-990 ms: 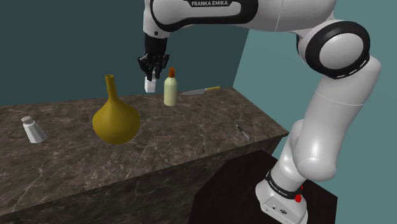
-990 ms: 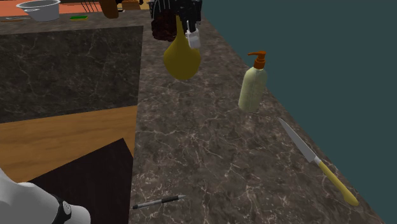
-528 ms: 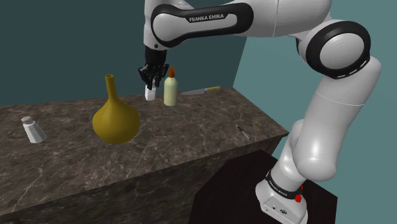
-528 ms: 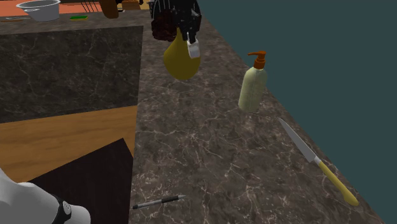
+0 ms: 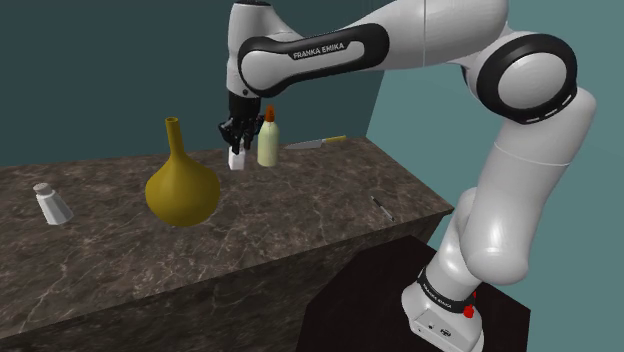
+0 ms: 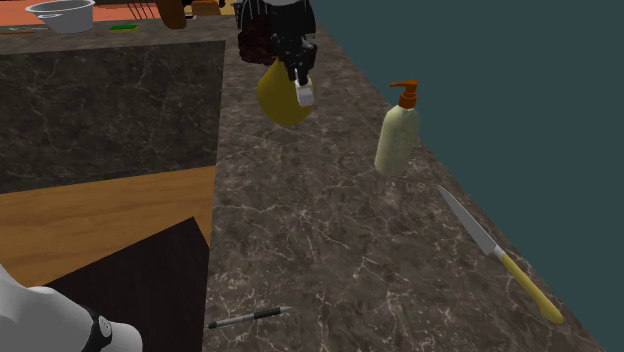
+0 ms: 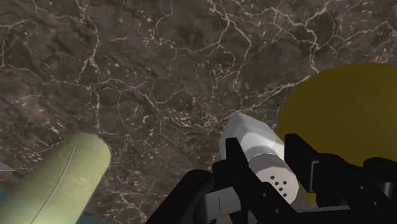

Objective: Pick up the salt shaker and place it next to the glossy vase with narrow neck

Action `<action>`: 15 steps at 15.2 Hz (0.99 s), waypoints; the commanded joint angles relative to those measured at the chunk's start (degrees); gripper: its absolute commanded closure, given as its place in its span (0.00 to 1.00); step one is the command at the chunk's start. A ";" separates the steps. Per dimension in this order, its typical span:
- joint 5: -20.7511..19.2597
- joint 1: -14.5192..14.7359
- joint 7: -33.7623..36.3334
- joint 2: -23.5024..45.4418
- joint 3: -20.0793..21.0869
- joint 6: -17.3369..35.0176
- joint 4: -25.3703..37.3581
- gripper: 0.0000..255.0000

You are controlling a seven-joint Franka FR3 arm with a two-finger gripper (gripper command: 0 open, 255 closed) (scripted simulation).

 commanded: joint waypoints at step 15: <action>-0.65 0.01 0.82 3.52 -0.12 11.49 -7.96 1.00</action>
